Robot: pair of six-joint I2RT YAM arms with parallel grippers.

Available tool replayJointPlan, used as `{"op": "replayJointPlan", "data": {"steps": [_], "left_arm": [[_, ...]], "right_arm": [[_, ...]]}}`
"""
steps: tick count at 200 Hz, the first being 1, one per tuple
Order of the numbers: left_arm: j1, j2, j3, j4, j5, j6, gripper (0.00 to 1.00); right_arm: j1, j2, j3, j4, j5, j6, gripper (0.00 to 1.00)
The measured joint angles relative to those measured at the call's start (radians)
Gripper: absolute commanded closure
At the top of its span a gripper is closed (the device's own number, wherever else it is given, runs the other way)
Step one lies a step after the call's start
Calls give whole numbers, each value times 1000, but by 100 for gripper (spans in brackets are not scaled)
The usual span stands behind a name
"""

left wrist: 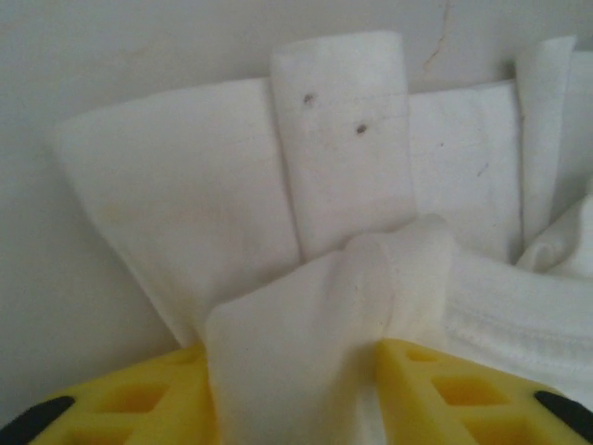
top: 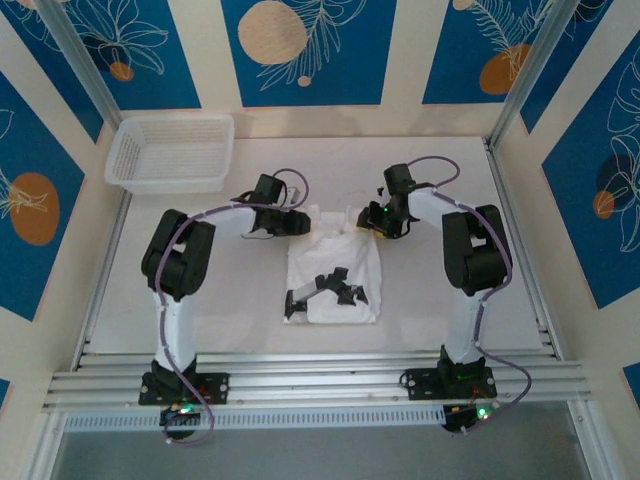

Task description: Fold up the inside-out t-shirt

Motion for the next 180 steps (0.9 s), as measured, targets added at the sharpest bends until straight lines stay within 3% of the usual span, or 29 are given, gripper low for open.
{"op": "replayJointPlan", "data": {"steps": [25,43,94,118,153,180], "left_arm": [[1,7,-47,100,63,-68,81],[2,9,-66,137,80,-111,100],[21,-18,-69,144,88,-157,100],[69,-94,-32,131,111,-211,100],[135,-295,139,92,141,-264,100],[130,-519,89,125,166,-290,100]], "right_arm": [[0,16,1,-6,-29,6,87],[0,17,2,-7,-52,4,100],[-17,-34,14,-18,-149,27,100],[-37,-106,119,-45,-205,47,100],[-53,-265,325,-29,-260,51,100],[-55,-465,239,61,-288,56,100]]}}
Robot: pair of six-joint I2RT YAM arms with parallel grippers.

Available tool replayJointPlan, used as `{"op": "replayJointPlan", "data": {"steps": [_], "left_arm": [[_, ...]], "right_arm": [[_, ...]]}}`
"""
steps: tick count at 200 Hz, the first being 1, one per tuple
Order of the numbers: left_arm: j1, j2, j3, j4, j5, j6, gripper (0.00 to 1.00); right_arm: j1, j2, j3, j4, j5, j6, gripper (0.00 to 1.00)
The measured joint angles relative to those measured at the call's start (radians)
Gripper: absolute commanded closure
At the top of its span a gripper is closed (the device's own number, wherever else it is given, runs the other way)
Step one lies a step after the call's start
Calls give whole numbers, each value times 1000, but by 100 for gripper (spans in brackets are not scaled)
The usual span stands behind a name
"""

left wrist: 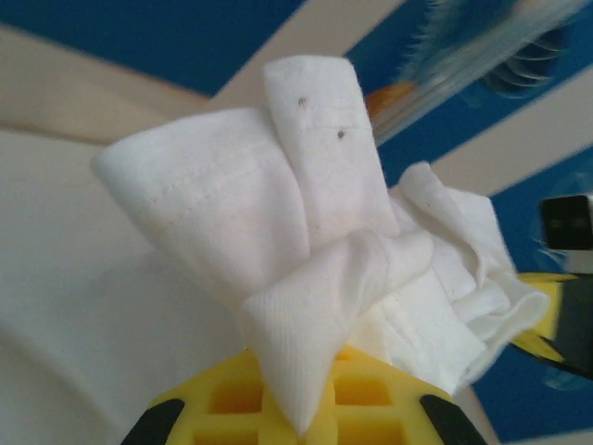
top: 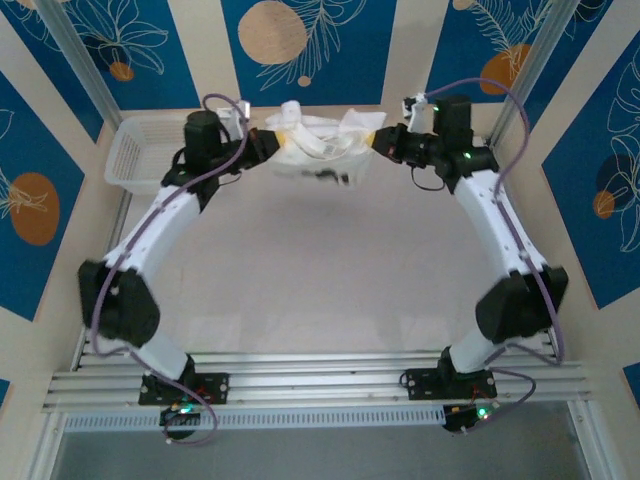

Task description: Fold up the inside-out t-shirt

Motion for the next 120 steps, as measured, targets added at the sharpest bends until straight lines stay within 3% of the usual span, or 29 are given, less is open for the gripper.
{"op": "replayJointPlan", "data": {"steps": [34,70,93,120], "left_arm": [[-66,-151,-344,45,-2,-25,100],[-120,-83,-698,-5,-39,-56,100],[-142,-104,-753,-51,-61,-51,100],[-147,-189,-739,-53,-115,-21,100]], "right_arm": [[18,-166,-401,131,-26,30,100],[61,-155,-838,166,-10,106,100],[84,-212,-946,164,-5,142,100],[84,-299,-930,172,10,159,100]]}}
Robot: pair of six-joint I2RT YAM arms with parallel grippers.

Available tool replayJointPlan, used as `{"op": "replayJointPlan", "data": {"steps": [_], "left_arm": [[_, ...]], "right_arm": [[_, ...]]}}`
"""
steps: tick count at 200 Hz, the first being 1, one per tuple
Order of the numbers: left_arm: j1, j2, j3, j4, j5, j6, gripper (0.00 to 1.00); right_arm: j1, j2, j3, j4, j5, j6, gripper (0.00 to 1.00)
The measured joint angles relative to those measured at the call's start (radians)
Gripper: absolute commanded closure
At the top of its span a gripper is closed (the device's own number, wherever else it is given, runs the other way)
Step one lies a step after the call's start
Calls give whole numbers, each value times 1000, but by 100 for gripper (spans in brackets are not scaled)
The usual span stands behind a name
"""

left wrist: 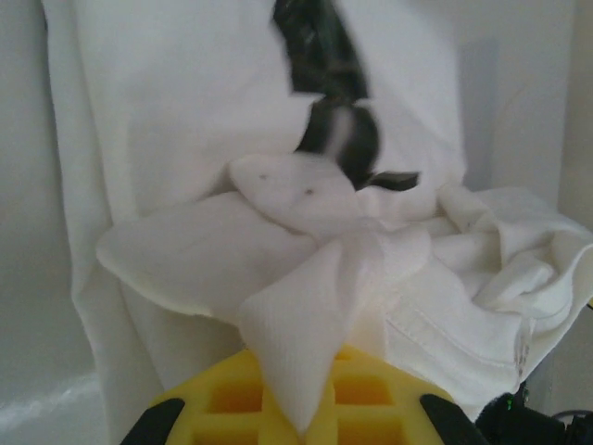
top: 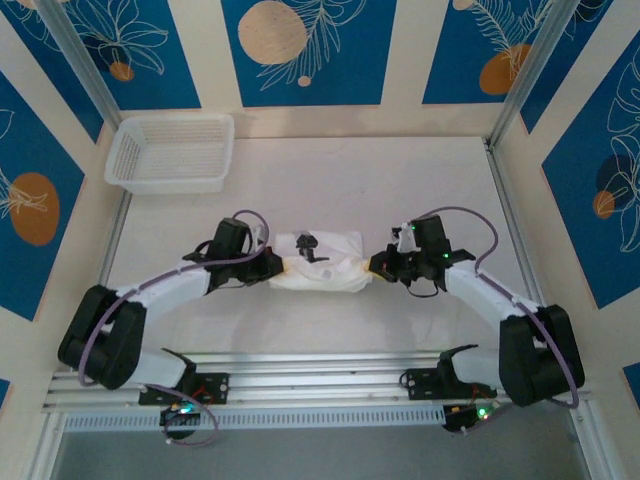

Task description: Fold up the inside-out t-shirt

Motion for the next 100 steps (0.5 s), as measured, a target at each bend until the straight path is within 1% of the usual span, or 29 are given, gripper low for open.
{"op": "replayJointPlan", "data": {"steps": [23,55,76,100], "left_arm": [[-1,-42,30,-5,-98,24,100],[-2,-60,0,104,-228,57,100],[-2,-17,-3,181,-299,96,99],[-2,94,5,260,-388,133,98]], "right_arm": [[0,18,70,4,10,-1,100],[0,169,208,17,14,-9,100],[0,295,311,28,13,-26,100],[0,472,441,52,-5,-54,100]]}}
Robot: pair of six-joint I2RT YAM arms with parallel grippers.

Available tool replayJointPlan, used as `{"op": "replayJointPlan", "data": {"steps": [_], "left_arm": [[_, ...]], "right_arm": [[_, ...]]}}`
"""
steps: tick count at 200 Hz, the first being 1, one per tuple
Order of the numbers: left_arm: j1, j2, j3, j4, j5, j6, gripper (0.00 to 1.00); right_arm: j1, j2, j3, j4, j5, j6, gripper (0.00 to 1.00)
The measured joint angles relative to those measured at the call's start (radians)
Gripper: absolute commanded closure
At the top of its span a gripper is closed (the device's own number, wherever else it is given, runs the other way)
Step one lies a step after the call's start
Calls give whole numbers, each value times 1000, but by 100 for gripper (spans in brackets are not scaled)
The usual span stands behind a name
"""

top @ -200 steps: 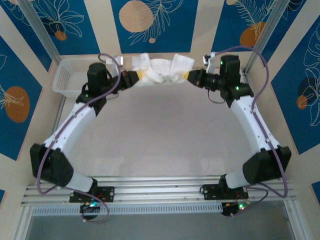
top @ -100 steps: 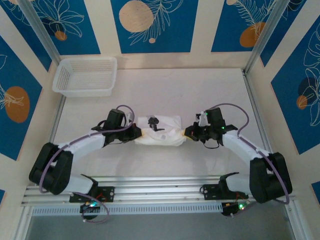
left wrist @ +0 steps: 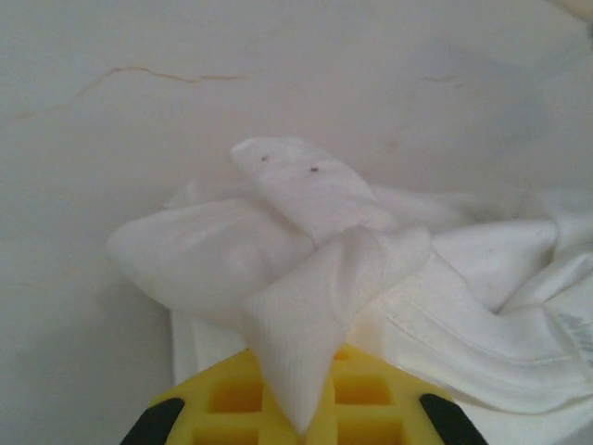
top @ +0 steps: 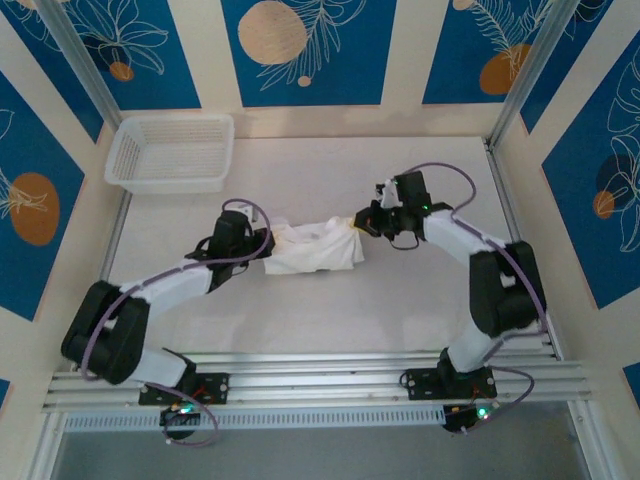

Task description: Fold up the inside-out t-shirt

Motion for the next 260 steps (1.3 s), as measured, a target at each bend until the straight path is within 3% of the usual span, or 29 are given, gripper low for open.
{"op": "replayJointPlan", "data": {"steps": [18,28,44,55,72,83,129,148,185,196,228,260], "left_arm": [[0,114,28,26,-29,18,96],[0,168,42,40,-32,21,93],[0,216,49,57,-33,19,76],[0,221,48,66,-38,2,64],[0,196,48,67,-51,5,50],[0,155,48,52,-66,0,45],[-2,-132,56,-45,-87,21,40],[-24,-172,72,-75,-56,13,41],[-108,-103,70,-104,-31,-36,50],[-114,-55,71,-114,-32,-51,52],[-95,131,73,-126,-50,-96,52],[-49,154,72,-137,-41,-117,47]], "right_arm": [[0,120,59,19,-4,-4,98],[0,172,69,20,-3,-4,92],[0,227,69,1,0,-4,82],[0,236,69,-23,2,-14,70],[0,206,70,-50,21,-23,42],[-3,163,69,-61,41,-40,35],[-59,-95,57,-48,57,-40,36],[6,-139,47,-40,87,-40,40],[180,-57,0,2,116,-11,53],[184,8,5,-4,151,6,59],[135,211,65,-80,241,8,63],[123,160,90,-121,251,-1,56]]}}
